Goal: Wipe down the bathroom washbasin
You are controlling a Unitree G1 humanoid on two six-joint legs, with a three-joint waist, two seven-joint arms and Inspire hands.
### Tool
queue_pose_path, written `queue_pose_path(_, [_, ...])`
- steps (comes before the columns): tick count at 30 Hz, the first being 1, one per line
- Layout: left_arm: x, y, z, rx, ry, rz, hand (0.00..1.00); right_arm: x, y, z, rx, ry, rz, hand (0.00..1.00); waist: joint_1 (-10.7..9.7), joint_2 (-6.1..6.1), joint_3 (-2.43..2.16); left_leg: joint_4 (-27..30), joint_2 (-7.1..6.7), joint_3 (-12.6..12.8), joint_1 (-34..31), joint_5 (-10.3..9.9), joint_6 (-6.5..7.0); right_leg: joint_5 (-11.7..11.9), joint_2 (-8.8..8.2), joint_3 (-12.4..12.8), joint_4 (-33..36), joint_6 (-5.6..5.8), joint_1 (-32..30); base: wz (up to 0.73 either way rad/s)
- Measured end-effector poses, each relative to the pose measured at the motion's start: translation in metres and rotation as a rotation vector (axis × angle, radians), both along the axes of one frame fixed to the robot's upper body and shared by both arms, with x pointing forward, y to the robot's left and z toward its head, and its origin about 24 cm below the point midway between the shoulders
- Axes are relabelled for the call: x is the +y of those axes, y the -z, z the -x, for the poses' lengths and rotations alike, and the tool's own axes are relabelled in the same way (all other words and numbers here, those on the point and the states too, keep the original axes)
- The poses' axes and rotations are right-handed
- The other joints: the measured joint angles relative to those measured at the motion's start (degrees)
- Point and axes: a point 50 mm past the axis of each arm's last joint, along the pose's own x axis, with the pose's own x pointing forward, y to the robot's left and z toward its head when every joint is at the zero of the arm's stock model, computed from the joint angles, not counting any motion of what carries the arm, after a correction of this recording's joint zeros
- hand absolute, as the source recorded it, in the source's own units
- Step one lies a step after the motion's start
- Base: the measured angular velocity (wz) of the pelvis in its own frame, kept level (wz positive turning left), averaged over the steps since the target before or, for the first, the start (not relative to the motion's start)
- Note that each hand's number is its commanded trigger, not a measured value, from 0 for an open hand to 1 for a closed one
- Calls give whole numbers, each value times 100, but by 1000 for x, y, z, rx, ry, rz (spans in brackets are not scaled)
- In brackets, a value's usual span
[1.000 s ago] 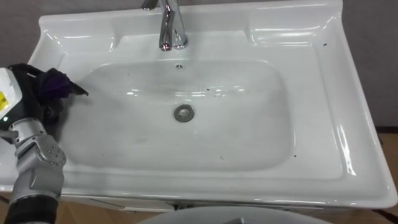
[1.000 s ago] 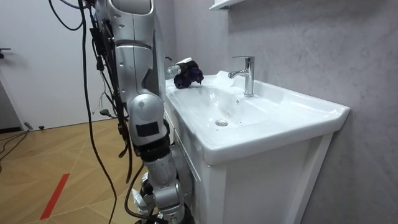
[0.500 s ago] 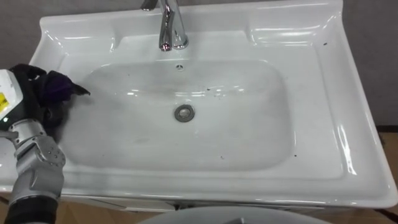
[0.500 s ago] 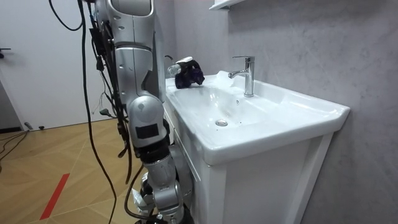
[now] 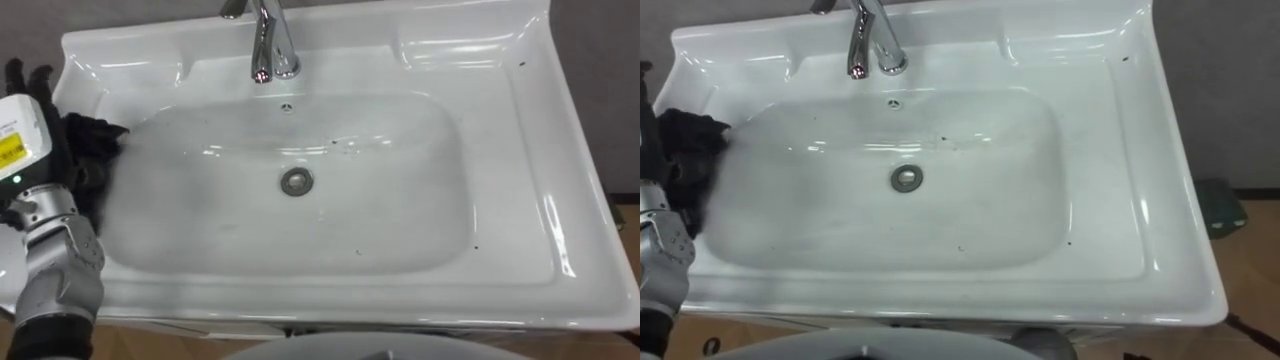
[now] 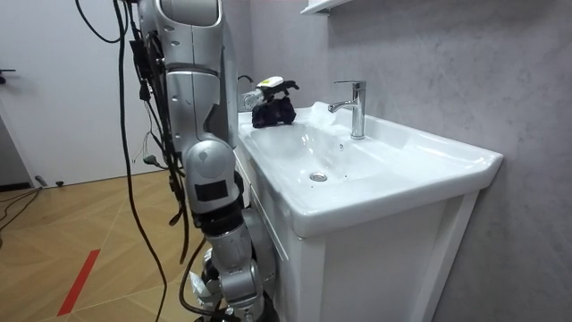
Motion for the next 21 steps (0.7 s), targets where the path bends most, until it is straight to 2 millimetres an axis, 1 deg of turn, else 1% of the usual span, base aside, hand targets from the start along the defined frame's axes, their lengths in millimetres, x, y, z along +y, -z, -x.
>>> queue_pose_path(3, [0,0,0,5,-4,2,0,0,0,-3,-8,4,0,0,-25,2,-2,-3,1,1,5,0,0,1,2,-2,-1,0,5,0])
queue_pose_path(5, [0,1,0,-4,-13,37,0,0,0,-3,-10,10,2,0,-27,2,-3,-5,0,-1,20,0,0,5,1,1,3,0,15,0])
queue_pose_path(6, [0,2,1,-10,-18,56,0,-1,0,-4,-12,14,3,0,-23,-17,5,-6,0,0,20,0,0,5,2,2,6,0,14,0])
queue_pose_path(7, [1,3,1,-29,-36,110,0,0,0,-4,-16,27,2,0,-21,-6,-8,-21,1,-1,18,0,0,5,3,-1,4,0,21,0])
queue_pose_path(9, [3,4,2,-63,-68,205,0,1,0,-3,-16,31,1,0,-35,-21,-18,-37,3,-6,24,1,1,5,4,-20,-11,1,48,4])
queue_pose_path(11, [5,7,4,-108,-115,363,0,2,1,-5,-22,36,4,0,-23,-36,-22,-48,3,-7,45,1,1,6,8,-20,-31,4,71,2])
queue_pose_path(12, [5,8,4,-117,-125,402,0,2,1,-5,-23,37,4,0,-17,-46,-23,-47,3,-7,45,1,1,6,9,-20,-36,4,74,0])
queue_pose_path(13, [4,8,4,-151,-141,495,0,3,1,-5,-25,36,0,0,-15,-59,-29,-45,4,-8,43,1,1,10,9,-30,-54,8,81,4])
queue_pose_path(14, [1,4,3,-205,-145,593,0,4,1,-6,-27,38,-3,0,-15,-90,-35,-40,5,-19,43,1,1,19,10,-42,-75,10,87,4])
queue_pose_path(15, [-1,0,1,-232,-138,633,0,4,2,-6,-29,38,-4,0,-4,-105,-38,-37,5,-15,45,1,1,21,9,-44,-76,10,86,0])
queue_pose_path(17, [-4,-14,-5,-329,-97,745,0,4,1,-10,-49,32,-2,0,33,-146,-35,-43,4,-12,56,1,1,24,6,-44,-75,13,92,0])
queue_pose_path(19, [-9,-26,-9,-405,-49,801,0,5,1,-15,-71,30,-2,0,33,-174,-18,-42,4,-11,54,1,1,25,6,-49,-75,14,97,0])
queue_pose_path(21, [-13,-38,-12,-476,1,843,0,6,1,-14,-77,46,-5,0,35,-194,-11,-34,4,-11,29,1,1,24,-24,-49,-72,14,91,0])
